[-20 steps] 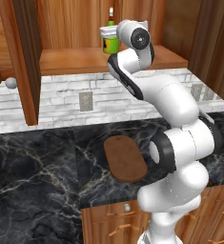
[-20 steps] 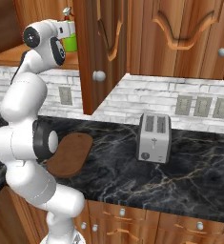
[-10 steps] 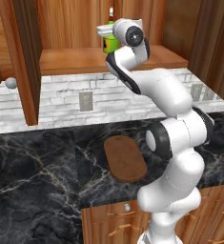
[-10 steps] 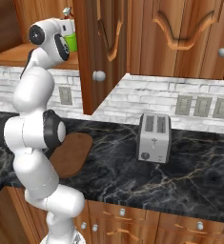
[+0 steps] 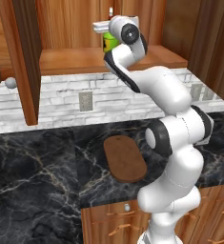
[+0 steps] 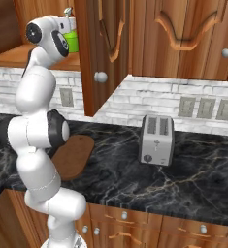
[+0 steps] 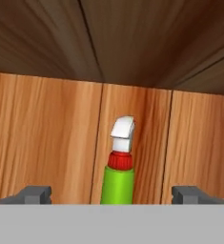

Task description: Grab the spray bottle from the cabinet, then place it next to the cutting board for sanitizing. Then grab the dish brush from the countertop next to the sink and place it next to the cutting board.

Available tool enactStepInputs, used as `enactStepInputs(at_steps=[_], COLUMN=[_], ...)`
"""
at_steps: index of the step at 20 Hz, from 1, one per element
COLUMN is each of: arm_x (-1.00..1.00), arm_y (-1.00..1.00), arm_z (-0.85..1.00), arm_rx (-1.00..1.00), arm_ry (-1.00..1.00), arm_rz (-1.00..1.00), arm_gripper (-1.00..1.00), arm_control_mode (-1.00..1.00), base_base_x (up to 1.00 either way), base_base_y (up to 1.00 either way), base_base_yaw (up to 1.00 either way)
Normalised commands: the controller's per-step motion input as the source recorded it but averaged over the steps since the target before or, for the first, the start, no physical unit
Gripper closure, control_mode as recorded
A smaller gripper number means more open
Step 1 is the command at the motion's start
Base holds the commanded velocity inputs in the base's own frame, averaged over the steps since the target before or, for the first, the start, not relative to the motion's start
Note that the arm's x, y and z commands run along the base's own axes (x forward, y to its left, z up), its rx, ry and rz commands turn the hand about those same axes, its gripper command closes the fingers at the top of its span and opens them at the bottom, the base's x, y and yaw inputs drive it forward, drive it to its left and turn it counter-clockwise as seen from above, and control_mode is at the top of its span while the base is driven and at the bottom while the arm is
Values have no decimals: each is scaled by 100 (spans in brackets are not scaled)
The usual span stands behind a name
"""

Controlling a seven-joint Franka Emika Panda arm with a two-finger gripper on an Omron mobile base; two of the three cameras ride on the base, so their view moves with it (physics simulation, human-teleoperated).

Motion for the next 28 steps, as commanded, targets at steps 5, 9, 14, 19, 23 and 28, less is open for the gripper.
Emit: enactStepInputs(at_steps=[5,9,14,19,23,28], arm_x=[39,43,35,30,32,1], arm_y=[0,-1,0,0,1,0], arm_z=[-11,-19,0,-1,-14,0], arm_rx=[23,15,0,0,0,3], arm_ry=[12,19,4,3,3,0], arm_rz=[6,5,0,0,0,0], arm_gripper=[-100,-100,-100,-100,100,100], arm_control_mode=[-100,-100,-100,-100,-100,-100], base_base_x=[0,0,0,0,0,0], base_base_y=[0,0,0,0,0,0], base_base_yaw=[0,0,0,0,0,0])
